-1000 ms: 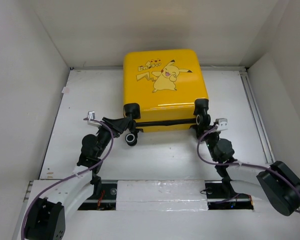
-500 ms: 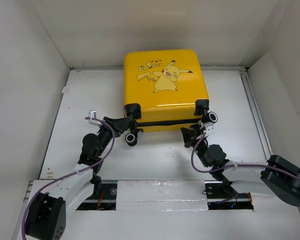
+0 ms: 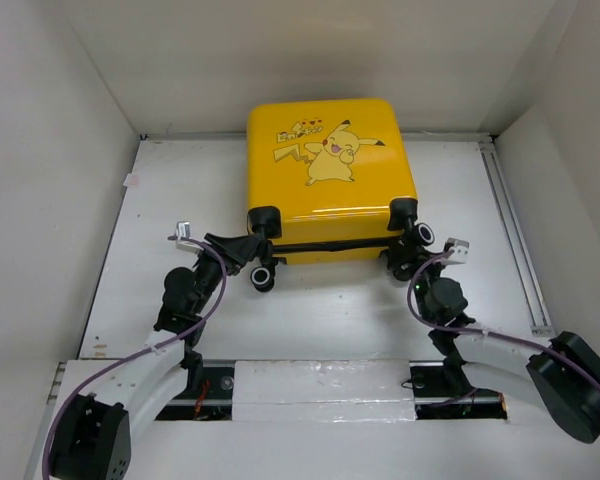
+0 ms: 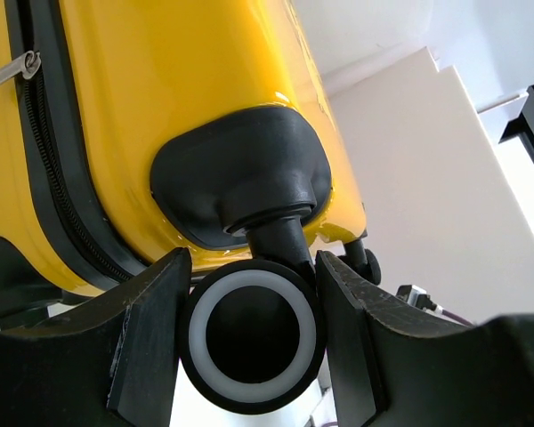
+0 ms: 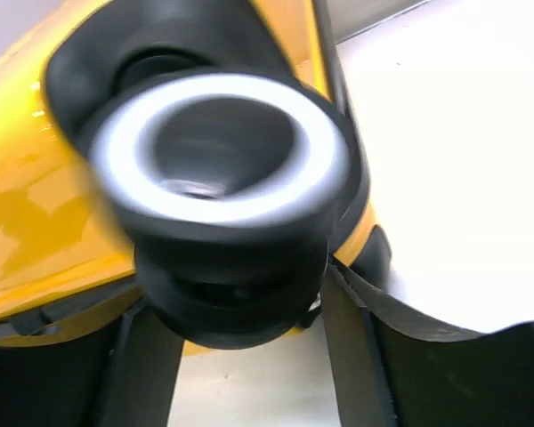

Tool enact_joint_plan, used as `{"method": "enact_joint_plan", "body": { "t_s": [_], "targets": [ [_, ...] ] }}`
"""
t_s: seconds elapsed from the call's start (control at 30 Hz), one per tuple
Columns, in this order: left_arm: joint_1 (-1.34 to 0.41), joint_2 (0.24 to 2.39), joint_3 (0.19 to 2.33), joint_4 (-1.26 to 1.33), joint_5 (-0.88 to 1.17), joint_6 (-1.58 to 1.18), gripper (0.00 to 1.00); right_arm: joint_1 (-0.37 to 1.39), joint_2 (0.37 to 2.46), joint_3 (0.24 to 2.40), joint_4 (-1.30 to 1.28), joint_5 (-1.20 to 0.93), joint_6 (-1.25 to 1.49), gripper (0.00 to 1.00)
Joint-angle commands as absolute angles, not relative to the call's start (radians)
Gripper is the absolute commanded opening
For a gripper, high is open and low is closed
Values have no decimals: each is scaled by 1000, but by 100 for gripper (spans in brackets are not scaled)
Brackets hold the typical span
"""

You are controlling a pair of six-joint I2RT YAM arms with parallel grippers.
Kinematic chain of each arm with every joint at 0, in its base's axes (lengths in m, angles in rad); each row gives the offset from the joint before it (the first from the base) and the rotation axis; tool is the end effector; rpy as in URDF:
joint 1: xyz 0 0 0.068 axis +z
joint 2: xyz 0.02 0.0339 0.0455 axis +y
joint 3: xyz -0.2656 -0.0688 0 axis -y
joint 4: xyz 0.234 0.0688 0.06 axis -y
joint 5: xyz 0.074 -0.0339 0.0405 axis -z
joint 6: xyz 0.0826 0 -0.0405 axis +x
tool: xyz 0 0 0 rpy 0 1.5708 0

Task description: Pack the luggage

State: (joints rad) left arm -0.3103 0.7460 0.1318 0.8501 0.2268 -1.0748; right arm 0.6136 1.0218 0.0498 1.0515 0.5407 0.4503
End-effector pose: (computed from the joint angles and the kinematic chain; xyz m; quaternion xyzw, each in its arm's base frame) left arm 0.1857 -0.0790 0.2440 -0.1469 0.6038 -0.5522 0.5559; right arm 0.1939 0.0846 0.1921 0.1422 0.6676 0.2029 0.7020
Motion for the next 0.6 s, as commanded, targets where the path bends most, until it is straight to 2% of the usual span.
{"method": "enact_joint_plan", "body": {
  "t_s": [0.0,0.13,0.23,0.33,0.4,0.57],
  "targets": [
    [-305,693,199,982,232,-1126,0,549,980,26,1035,479,494,64],
    [-305,693,238,973,252,-1137,0,427,1052,73,1074,287,457,65],
    [-305,684,227,992,252,-1167,0,362,1149,120,1162,122,433,61],
    [-305,672,241,951,262,-1146,0,328,1233,146,1224,13,407,49],
    [-305,661,241,951,262,-1146,0,316,1271,167,1252,-75,407,49],
    [-305,650,242,933,262,-1135,0,316,1364,156,1362,-139,417,48]
  ]
}}
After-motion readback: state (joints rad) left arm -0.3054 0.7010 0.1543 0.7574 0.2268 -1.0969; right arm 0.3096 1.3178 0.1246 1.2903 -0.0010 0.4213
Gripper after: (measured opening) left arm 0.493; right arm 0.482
